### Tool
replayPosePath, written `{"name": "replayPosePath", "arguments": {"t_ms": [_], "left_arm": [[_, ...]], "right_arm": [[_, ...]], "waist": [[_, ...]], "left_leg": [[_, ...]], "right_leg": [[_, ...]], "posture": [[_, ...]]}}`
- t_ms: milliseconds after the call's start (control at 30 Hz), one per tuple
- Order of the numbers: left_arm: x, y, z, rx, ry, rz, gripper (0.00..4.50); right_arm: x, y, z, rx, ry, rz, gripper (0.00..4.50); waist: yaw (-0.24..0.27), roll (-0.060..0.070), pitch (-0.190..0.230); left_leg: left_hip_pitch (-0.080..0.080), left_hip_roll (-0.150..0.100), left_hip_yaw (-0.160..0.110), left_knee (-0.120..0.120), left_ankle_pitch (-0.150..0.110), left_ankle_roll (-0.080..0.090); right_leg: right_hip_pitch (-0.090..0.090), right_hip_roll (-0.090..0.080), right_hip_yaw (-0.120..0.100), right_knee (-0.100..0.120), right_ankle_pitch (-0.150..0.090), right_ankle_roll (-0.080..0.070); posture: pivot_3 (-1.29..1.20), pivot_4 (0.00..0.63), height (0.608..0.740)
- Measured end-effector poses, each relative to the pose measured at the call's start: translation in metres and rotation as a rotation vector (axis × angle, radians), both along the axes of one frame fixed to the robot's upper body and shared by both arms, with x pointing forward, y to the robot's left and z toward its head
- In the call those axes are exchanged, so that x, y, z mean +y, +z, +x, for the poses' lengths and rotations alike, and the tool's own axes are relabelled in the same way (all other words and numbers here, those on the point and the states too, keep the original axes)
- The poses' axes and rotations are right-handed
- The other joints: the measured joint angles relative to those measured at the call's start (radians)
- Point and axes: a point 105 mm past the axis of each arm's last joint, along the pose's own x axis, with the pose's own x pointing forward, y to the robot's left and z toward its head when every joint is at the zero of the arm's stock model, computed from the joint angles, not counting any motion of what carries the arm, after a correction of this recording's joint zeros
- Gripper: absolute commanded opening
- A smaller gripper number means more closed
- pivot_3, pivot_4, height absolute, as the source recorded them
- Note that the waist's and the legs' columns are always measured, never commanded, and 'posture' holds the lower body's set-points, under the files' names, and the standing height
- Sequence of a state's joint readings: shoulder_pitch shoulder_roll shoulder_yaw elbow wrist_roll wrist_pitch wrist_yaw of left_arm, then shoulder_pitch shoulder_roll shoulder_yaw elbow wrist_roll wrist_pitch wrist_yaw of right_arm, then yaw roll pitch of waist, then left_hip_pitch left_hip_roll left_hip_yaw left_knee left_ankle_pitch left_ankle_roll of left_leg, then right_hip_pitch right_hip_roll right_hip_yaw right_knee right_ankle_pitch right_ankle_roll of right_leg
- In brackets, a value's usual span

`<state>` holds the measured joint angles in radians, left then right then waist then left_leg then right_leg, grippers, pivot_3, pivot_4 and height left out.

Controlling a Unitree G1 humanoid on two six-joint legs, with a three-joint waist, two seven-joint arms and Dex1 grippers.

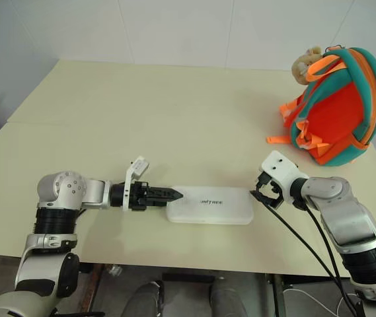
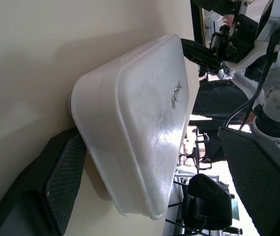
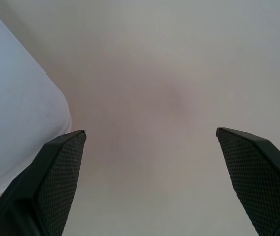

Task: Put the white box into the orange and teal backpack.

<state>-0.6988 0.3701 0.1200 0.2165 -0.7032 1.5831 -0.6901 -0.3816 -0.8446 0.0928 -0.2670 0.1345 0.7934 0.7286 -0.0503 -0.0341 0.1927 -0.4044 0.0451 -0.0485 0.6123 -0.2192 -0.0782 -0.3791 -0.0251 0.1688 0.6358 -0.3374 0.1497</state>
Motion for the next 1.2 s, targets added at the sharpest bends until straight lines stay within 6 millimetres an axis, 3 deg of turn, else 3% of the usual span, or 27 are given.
{"name": "replayPosePath", "arguments": {"t_ms": [33, 133, 333, 400, 767, 900, 1200], "left_arm": [[-0.002, 0.0, 0.0, -0.006, 0.001, -0.001, 4.49], [-0.008, -0.003, 0.004, -0.013, 0.031, -0.018, 3.9], [-0.008, -0.012, 0.007, 0.001, 0.063, -0.008, 2.06], [-0.01, -0.01, 0.004, 0.007, 0.049, -0.043, 1.76], [-0.01, 0.001, -0.004, -0.019, -0.013, -0.098, 1.35], [-0.007, 0.004, -0.006, -0.037, -0.027, -0.101, 1.32], [0.003, 0.03, -0.006, -0.12, -0.014, -0.18, 1.27]], "right_arm": [[0.0, 0.0, 0.0, 0.001, -0.001, 0.001, 4.5], [0.001, 0.0, 0.0, 0.002, -0.003, 0.004, 4.5], [0.0, 0.0, 0.0, 0.005, -0.006, 0.003, 4.5], [-0.001, 0.0, 0.001, 0.001, -0.013, -0.004, 4.5], [0.003, 0.01, 0.008, -0.053, -0.024, 0.015, 4.5], [-0.011, 0.021, 0.017, -0.121, -0.112, 0.046, 4.5], [-0.037, 0.062, 0.042, -0.344, -0.4, 0.253, 4.5]], "waist": [[0.0, 0.0, 0.0], [0.0, 0.0, 0.0], [-0.004, 0.0, 0.0], [-0.003, 0.0, 0.0], [-0.002, 0.0, 0.0], [-0.004, 0.0, 0.0], [-0.009, 0.0, 0.0]], "left_leg": [[0.001, 0.0, 0.0, 0.0, 0.0, 0.0], [0.001, 0.0, 0.0, 0.0, 0.0, 0.0], [0.0, 0.0, 0.0, -0.001, 0.0, 0.0], [0.0, 0.0, 0.0, -0.001, -0.001, 0.001], [-0.001, 0.0, 0.0, -0.001, -0.004, 0.001], [-0.001, 0.0, 0.0, -0.001, -0.004, 0.001], [-0.002, 0.0, 0.0, -0.004, -0.004, 0.001]], "right_leg": [[0.001, 0.0, 0.0, -0.001, 0.0, 0.0], [0.003, 0.0, 0.0, -0.007, 0.001, 0.0], [0.003, -0.001, 0.0, -0.009, 0.002, 0.001], [0.003, -0.001, 0.0, -0.009, 0.002, 0.002], [0.003, -0.001, -0.001, -0.01, 0.001, 0.002], [0.002, -0.001, -0.001, -0.01, 0.001, 0.001], [0.0, -0.001, 0.0, -0.009, 0.001, 0.0]], "posture": [[0.0, 0.15, 0.74], [0.0, 0.15, 0.74], [0.0, 0.15, 0.74], [0.0, 0.15, 0.74], [0.0, 0.15, 0.74], [0.0, 0.15, 0.74], [0.0, 0.15, 0.74]]}}
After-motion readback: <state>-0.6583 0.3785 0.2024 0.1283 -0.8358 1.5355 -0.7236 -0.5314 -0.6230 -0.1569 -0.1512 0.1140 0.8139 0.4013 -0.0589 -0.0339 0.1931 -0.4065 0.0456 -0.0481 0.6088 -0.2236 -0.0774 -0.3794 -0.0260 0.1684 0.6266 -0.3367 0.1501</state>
